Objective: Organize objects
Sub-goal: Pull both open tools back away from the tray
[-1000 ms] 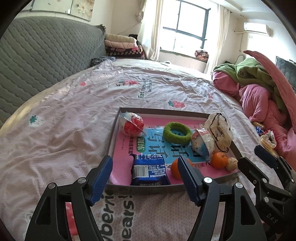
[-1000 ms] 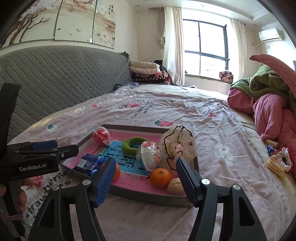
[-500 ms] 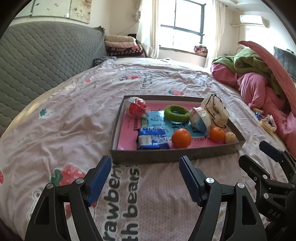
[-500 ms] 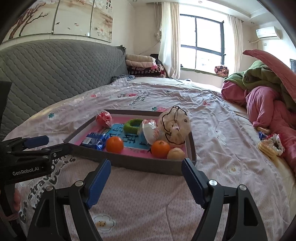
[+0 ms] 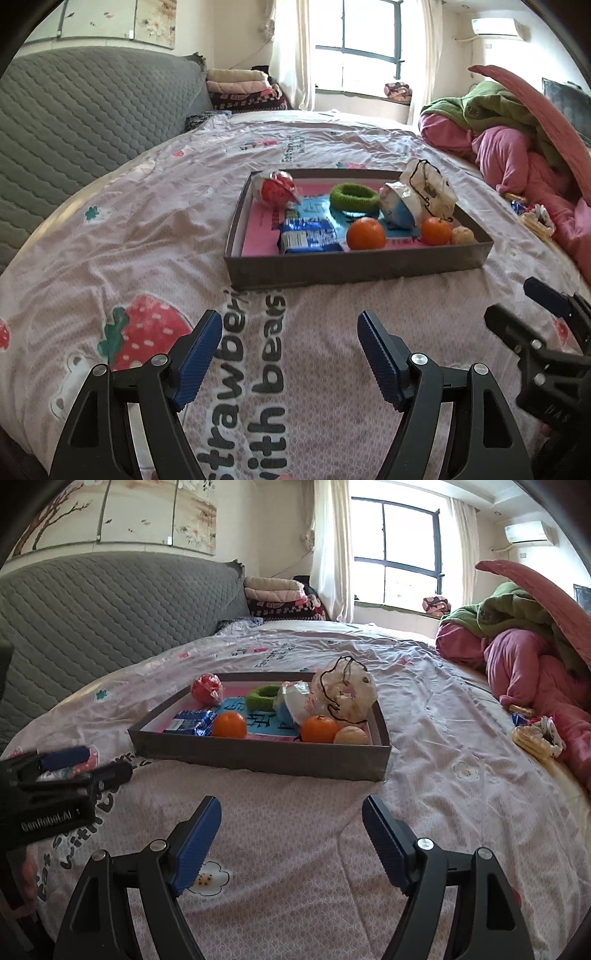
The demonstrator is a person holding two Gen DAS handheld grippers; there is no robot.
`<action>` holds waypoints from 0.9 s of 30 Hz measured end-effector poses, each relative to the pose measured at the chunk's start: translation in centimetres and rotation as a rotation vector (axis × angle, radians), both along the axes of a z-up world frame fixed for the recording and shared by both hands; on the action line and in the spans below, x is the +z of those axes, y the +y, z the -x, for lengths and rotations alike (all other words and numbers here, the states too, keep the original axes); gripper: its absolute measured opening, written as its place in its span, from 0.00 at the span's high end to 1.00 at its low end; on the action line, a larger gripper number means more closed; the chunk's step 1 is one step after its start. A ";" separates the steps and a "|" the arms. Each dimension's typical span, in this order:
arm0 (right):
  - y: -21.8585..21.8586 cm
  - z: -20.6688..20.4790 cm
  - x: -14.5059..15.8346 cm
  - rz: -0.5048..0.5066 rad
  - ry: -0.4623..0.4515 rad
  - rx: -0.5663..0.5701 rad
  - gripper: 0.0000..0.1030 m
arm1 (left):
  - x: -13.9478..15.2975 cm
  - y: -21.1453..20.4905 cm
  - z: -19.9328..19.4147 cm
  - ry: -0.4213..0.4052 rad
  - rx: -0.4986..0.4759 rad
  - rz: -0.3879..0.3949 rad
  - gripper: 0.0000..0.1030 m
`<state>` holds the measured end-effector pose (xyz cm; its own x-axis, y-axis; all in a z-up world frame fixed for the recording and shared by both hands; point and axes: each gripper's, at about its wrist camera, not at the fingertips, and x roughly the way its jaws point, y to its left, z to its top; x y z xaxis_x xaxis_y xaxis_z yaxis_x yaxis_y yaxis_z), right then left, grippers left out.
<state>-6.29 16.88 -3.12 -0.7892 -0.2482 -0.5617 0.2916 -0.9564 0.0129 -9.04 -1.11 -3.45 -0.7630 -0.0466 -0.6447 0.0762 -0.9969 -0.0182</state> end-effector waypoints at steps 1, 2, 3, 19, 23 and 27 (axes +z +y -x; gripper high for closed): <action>0.1 0.0 -0.1 0.005 -0.005 -0.003 0.24 | -0.1 0.0 -0.1 -0.003 0.000 -0.003 0.25; 0.2 0.0 -0.2 0.010 -0.011 -0.005 0.24 | -0.3 0.0 0.0 -0.006 0.003 -0.002 0.25; 0.3 0.1 -0.4 0.012 -0.019 -0.006 0.24 | -0.5 0.0 -0.1 -0.009 0.001 0.000 0.25; 0.0 0.5 -1.5 0.012 -0.050 -0.009 0.24 | -2.0 -1.1 0.3 -0.034 0.027 -0.028 0.25; 0.1 0.6 -1.7 0.016 -0.059 -0.012 0.24 | -2.1 -1.1 0.5 -0.039 0.024 -0.029 0.25; 0.2 0.7 -1.8 0.017 -0.062 -0.012 0.24 | -2.3 -1.0 0.6 -0.045 0.015 -0.027 0.25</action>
